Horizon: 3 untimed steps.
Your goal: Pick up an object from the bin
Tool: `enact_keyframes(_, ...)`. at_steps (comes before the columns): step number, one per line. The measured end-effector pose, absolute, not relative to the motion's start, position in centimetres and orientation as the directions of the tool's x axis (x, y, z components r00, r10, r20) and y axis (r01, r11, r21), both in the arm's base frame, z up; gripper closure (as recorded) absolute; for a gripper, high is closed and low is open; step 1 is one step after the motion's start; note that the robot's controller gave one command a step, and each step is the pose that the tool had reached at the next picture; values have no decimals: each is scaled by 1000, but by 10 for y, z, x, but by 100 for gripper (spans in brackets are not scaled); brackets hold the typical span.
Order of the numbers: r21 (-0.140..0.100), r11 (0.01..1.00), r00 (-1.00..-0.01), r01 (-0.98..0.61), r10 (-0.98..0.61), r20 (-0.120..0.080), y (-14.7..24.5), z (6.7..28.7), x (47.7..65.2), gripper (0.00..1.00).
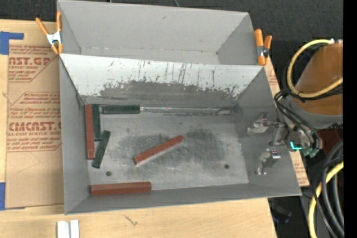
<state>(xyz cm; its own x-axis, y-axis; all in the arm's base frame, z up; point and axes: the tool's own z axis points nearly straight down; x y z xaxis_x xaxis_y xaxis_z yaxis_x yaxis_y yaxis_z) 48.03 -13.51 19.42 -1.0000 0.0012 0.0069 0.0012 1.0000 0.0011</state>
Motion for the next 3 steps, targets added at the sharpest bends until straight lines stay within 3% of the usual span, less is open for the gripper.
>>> enact_keyframes(1, 0, 1000, -1000, 0, 0, -1, -135, 198, 482, 0)
enact_keyframes(2, -2, 990, -990, -140, -140, -4, -94, 156, 501, 0)
enact_keyframes(3, 0, 940, -940, -342, -342, -2, -80, 110, 504, 0)
